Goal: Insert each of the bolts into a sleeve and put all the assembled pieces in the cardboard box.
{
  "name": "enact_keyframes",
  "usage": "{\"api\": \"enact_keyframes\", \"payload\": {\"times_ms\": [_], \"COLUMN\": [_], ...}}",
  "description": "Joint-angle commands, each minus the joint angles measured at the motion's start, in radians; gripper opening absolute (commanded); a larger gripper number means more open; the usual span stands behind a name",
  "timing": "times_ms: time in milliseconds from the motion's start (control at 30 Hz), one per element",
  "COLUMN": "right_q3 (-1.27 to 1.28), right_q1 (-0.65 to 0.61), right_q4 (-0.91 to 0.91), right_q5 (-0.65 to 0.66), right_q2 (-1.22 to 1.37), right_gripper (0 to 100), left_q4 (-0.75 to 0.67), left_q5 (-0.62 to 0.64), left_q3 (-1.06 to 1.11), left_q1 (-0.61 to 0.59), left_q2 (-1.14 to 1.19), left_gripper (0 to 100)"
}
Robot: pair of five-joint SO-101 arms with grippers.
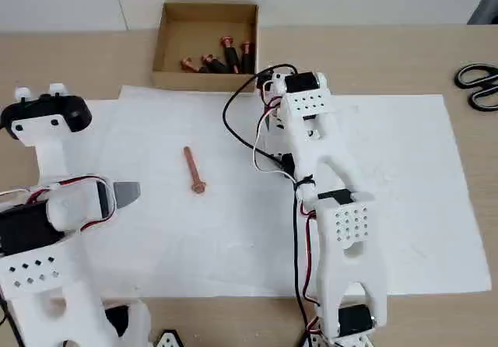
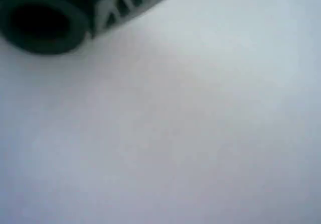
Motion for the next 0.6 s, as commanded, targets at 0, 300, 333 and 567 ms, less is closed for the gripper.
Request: {"api": "enact_keyframes", "payload": {"times_ms": [0,300,333,567], "right_q3": [-0.018,-0.02,-0.02,-0.018], "right_q1": [0.005,0.005,0.005,0.002], "right_q4": [0.022,0.025,0.025,0.021], "right_q5": [0.009,0.009,0.009,0.014], "right_q2": [-0.001,-0.001,-0.001,0.004], "right_gripper": [12.7,19.1,19.1,9.6], "left_q4": [0.005,0.005,0.005,0.003], "left_q5": [-0.008,-0.008,-0.008,-0.008], "left_q3": [-0.004,-0.004,-0.004,-0.004], "left_q1": [0.0,0.0,0.0,0.0], "left_q2": [-0.009,-0.009,-0.009,-0.009], "left_gripper": [30,30,30,30]}}
